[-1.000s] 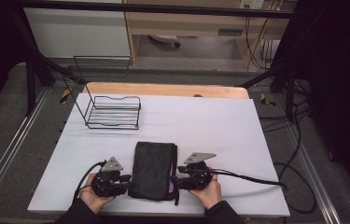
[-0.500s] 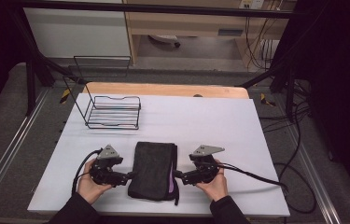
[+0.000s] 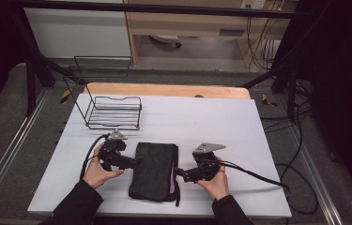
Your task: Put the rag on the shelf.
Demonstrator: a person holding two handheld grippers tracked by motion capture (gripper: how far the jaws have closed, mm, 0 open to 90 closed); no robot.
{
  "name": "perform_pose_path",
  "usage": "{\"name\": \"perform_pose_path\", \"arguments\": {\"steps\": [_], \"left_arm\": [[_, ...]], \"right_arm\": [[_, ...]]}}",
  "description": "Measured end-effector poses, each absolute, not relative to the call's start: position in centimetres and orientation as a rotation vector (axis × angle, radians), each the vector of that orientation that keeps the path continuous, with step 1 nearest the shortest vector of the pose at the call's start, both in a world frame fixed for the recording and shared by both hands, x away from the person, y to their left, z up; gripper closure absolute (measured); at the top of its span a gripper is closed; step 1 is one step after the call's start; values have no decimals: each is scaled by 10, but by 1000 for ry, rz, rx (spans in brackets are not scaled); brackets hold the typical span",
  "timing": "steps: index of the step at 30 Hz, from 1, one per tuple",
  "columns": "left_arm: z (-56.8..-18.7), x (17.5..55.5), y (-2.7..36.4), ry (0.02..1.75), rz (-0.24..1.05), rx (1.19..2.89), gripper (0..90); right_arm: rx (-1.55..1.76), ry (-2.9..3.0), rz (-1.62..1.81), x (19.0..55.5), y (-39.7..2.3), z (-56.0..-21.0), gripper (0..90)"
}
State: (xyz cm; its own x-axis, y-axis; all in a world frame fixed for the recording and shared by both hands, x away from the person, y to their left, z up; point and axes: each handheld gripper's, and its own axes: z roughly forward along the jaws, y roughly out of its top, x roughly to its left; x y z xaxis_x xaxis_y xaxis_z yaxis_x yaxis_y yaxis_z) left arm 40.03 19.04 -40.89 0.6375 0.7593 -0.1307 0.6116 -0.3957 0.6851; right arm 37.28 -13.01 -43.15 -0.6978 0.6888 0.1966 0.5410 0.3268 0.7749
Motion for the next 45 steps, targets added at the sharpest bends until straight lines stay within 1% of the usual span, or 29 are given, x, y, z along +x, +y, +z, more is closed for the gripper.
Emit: {"name": "perform_pose_path", "arguments": {"steps": [6, 7, 9, 12, 13, 15, 16, 17, 19, 26, 29, 32, 34, 35, 37, 43, 44, 45], "left_arm": [[-413, 407, 191, 1030, 314, 2142, 93], [-415, 410, 190, 1056, 330, 2136, 104], [-418, 417, 189, 1106, 358, 2126, 189], [-425, 429, 188, 1157, 334, 2084, 249], [-427, 432, 188, 1162, 326, 2077, 283], [-431, 437, 186, 1181, 306, 2069, 366], [-434, 439, 185, 1185, 289, 2070, 436], [-436, 440, 184, 1189, 280, 2073, 456], [-439, 442, 183, 1199, 268, 2078, 460], [-442, 441, 182, 1200, 194, 2069, 596], [-443, 441, 181, 1204, 181, 2069, 640], [-444, 441, 182, 1216, 165, 2053, 648], [-446, 440, 183, 1217, 156, 2039, 660], [-446, 440, 183, 1216, 155, 2039, 662], [-445, 440, 182, 1214, 151, 2040, 680], [-445, 438, 180, 1215, 151, 2037, 721], [-445, 438, 180, 1213, 153, 2037, 728], [-445, 438, 180, 1212, 155, 2040, 737]], "right_arm": [[1156, 2410, 1336, 377, -130, -431, 36], [1158, 2407, 1342, 378, -129, -431, 34], [1151, 2409, 1349, 380, -129, -431, 29], [1137, 2417, 1353, 382, -129, -432, 16], [1134, 2419, 1349, 382, -129, -432, 15], [1141, 2422, 1329, 383, -128, -433, 17], [1147, 2426, 1326, 383, -128, -435, 21], [1155, 2428, 1331, 384, -128, -435, 21], [1167, 2425, 1342, 384, -127, -435, 24], [1173, 2427, 1321, 388, -126, -436, 26], [1197, 2403, 1294, 392, -122, -437, 56], [1219, 2378, 1306, 400, -116, -437, 82], [1210, 2356, 1304, 408, -111, -439, 133], [1223, 2352, 1297, 412, -108, -440, 140], [1248, 2352, 1300, 419, -103, -444, 208], [1295, 2369, 1254, 434, -95, -455, 364], [1308, 2378, 1257, 435, -94, -456, 372], [1306, 2373, 1261, 435, -94, -457, 399]]}}
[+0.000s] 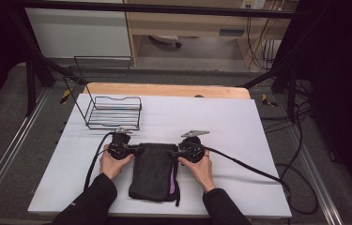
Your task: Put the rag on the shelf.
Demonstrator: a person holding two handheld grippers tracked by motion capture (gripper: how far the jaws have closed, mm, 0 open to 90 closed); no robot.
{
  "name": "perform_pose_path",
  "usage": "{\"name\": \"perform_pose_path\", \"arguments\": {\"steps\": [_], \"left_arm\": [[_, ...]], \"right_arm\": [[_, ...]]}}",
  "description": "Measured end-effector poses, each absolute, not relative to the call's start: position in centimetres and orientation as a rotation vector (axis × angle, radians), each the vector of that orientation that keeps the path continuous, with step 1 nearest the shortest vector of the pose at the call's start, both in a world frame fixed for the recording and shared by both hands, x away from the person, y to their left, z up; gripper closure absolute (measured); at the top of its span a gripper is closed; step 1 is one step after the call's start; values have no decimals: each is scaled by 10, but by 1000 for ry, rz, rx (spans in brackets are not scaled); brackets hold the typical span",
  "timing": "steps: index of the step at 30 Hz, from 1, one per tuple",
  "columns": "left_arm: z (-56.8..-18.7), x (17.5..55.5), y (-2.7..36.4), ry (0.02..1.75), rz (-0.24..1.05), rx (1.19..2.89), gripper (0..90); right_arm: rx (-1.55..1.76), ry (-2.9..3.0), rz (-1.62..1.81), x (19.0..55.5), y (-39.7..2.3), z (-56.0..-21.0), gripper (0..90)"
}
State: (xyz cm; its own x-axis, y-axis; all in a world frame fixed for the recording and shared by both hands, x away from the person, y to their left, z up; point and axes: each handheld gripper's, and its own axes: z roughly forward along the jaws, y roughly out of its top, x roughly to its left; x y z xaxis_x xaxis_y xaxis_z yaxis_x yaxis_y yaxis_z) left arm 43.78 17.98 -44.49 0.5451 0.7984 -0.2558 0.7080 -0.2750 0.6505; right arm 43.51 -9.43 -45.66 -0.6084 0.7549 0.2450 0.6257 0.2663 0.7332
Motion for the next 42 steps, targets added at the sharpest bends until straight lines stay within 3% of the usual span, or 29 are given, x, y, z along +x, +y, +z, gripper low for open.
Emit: {"name": "perform_pose_path", "arguments": {"steps": [16, 42], "left_arm": [[-440, 436, 183, 1205, 129, 2008, 810], [-384, 394, 191, 993, 290, 1932, 814]], "right_arm": [[1435, 2441, 1348, 433, -94, -456, 732], [1275, 2347, 1524, 414, -101, -416, 749]]}}
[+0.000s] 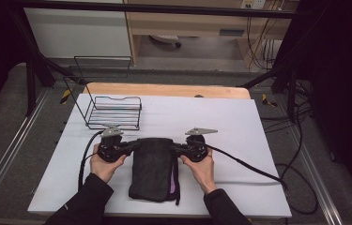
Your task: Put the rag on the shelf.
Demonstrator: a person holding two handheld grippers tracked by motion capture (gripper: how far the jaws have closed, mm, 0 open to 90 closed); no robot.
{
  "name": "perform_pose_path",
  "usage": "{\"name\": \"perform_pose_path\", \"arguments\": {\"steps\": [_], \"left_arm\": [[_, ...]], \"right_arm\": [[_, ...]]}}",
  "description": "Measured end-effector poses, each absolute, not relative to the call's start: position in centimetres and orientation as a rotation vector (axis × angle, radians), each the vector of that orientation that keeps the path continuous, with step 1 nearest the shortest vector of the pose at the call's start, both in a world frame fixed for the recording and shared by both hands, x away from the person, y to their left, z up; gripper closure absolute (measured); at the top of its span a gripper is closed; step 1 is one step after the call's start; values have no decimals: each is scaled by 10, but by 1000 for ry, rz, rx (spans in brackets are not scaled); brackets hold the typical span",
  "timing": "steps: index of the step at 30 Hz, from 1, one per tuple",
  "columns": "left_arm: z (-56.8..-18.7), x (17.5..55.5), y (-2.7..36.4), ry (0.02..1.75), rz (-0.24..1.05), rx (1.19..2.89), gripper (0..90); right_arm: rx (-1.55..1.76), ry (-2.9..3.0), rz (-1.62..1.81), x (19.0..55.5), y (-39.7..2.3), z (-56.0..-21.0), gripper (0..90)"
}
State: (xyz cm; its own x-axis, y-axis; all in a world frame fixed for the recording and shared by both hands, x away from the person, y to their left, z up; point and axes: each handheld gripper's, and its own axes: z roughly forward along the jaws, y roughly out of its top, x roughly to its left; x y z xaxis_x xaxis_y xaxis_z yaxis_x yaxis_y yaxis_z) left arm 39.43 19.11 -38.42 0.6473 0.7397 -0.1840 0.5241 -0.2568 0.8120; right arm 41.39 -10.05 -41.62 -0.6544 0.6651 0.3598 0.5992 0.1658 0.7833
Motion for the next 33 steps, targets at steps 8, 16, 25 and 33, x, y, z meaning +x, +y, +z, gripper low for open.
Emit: {"name": "perform_pose_path", "arguments": {"steps": [8, 16, 25, 33], "left_arm": [[-364, 383, 190, 948, 330, 1894, 815], [-347, 373, 192, 901, 364, 1853, 815], [-329, 363, 194, 839, 430, 1819, 816], [-315, 362, 199, 831, 454, 1786, 817]], "right_arm": [[1225, 2308, 1584, 407, -104, -396, 757], [1154, 2254, 1625, 400, -107, -377, 761], [1059, 2191, 1656, 391, -109, -357, 768], [997, 2146, 1675, 386, -108, -341, 771]]}}
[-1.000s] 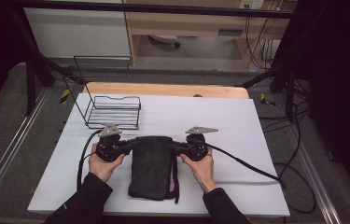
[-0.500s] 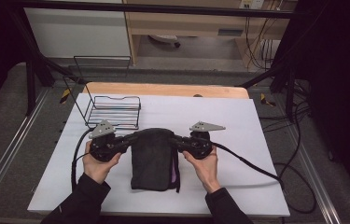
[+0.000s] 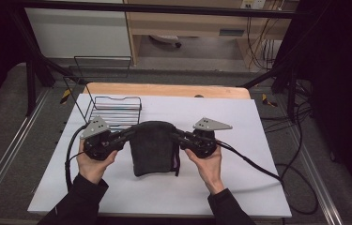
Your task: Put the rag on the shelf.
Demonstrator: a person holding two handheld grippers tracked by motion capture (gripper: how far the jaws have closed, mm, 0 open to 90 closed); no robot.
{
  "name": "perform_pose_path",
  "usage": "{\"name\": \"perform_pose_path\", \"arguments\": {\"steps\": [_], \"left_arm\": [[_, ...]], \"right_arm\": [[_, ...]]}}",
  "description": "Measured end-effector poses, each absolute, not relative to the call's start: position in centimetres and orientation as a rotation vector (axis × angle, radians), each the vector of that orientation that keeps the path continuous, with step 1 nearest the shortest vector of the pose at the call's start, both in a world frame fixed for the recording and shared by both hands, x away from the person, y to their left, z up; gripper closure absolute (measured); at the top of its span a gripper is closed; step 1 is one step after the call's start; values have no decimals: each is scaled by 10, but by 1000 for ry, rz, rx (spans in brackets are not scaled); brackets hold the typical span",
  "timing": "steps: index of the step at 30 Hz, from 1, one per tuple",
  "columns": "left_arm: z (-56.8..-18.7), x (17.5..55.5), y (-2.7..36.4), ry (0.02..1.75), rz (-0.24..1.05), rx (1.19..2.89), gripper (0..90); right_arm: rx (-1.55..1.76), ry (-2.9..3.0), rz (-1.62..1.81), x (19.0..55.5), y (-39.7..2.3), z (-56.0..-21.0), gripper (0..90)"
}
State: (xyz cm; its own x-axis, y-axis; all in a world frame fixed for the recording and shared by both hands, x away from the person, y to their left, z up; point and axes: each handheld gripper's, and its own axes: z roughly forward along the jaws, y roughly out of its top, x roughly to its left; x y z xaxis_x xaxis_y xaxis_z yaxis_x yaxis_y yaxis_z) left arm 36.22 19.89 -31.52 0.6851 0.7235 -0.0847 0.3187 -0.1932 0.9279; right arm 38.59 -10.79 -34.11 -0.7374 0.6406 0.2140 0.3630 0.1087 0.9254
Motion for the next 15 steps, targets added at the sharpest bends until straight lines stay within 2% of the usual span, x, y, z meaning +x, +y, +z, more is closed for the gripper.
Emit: {"name": "perform_pose_path", "arguments": {"steps": [15], "left_arm": [[-280, 371, 209, 803, 518, 1696, 818]], "right_arm": [[896, 2033, 1702, 389, -94, -301, 776]]}}
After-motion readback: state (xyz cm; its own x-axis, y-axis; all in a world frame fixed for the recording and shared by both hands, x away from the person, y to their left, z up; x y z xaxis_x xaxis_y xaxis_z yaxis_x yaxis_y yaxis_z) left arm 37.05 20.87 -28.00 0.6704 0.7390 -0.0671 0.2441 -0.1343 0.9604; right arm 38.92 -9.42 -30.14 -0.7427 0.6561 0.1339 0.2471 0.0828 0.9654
